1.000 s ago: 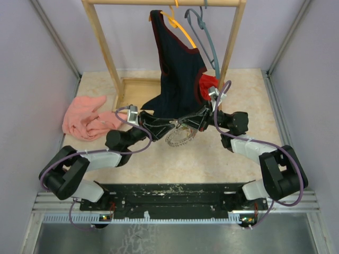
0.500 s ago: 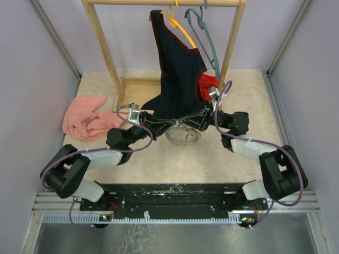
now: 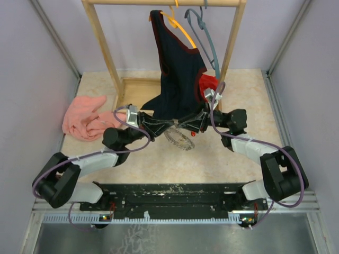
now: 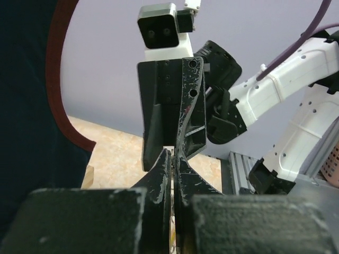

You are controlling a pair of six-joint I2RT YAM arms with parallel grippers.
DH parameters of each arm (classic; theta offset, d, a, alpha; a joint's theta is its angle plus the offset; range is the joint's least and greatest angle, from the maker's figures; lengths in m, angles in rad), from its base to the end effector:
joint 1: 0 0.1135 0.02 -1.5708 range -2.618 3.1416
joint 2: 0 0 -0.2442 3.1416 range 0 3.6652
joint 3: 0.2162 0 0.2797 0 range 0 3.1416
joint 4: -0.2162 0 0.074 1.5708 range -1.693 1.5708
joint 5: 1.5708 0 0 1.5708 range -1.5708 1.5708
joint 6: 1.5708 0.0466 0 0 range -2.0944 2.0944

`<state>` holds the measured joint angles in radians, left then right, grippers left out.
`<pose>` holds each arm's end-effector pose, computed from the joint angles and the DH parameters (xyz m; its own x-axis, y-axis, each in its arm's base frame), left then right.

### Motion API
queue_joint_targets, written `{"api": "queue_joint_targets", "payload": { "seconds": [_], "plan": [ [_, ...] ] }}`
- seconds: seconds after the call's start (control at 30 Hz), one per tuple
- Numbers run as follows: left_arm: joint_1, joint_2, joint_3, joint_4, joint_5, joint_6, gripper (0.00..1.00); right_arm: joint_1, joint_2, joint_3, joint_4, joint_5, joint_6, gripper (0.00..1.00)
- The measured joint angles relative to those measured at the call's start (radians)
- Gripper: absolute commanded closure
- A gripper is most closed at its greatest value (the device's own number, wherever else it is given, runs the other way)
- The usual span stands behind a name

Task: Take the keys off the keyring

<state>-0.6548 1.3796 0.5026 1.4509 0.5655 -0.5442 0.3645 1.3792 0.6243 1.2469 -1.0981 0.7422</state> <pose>0.2145 -0.1962 0.2431 -0.0826 -0.4877 -0.8691 0.9682 0.1673 -0.1859 0.2632 0.1448 0.2547 -0.2800 0.2225 -0.9338 -0.9583 -0.0065 0.2858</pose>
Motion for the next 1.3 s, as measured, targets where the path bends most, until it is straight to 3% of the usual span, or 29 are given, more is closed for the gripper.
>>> {"api": "queue_joint_targets", "payload": {
  "seconds": [0.4,0.5,0.63,0.77,0.9,1.1,1.3],
  "plan": [
    [-0.002,-0.283,0.146,-0.692,0.011,0.306,1.0,-0.064,-0.064,0.147,-0.347,-0.158,-0.214,0.43],
    [-0.002,-0.286,0.236,-0.884,0.01,0.37,1.0,-0.066,-0.08,0.249,-0.594,-0.196,-0.358,0.4],
    [-0.002,-0.28,0.363,-1.124,-0.014,0.434,1.0,-0.055,-0.084,0.438,-1.085,-0.171,-0.713,0.39],
    [-0.002,-0.257,0.471,-1.292,-0.043,0.469,1.0,-0.04,-0.107,0.482,-1.317,-0.159,-0.926,0.39],
    [-0.008,-0.231,0.525,-1.389,-0.053,0.481,1.0,-0.01,-0.108,0.482,-1.411,-0.133,-1.013,0.39],
    [-0.048,-0.175,0.579,-1.469,-0.063,0.492,1.0,0.04,-0.098,0.486,-1.423,-0.087,-1.03,0.4],
    [-0.075,-0.149,0.615,-1.512,-0.08,0.493,1.0,0.053,-0.068,0.491,-1.421,-0.047,-1.03,0.48]
  ]
}}
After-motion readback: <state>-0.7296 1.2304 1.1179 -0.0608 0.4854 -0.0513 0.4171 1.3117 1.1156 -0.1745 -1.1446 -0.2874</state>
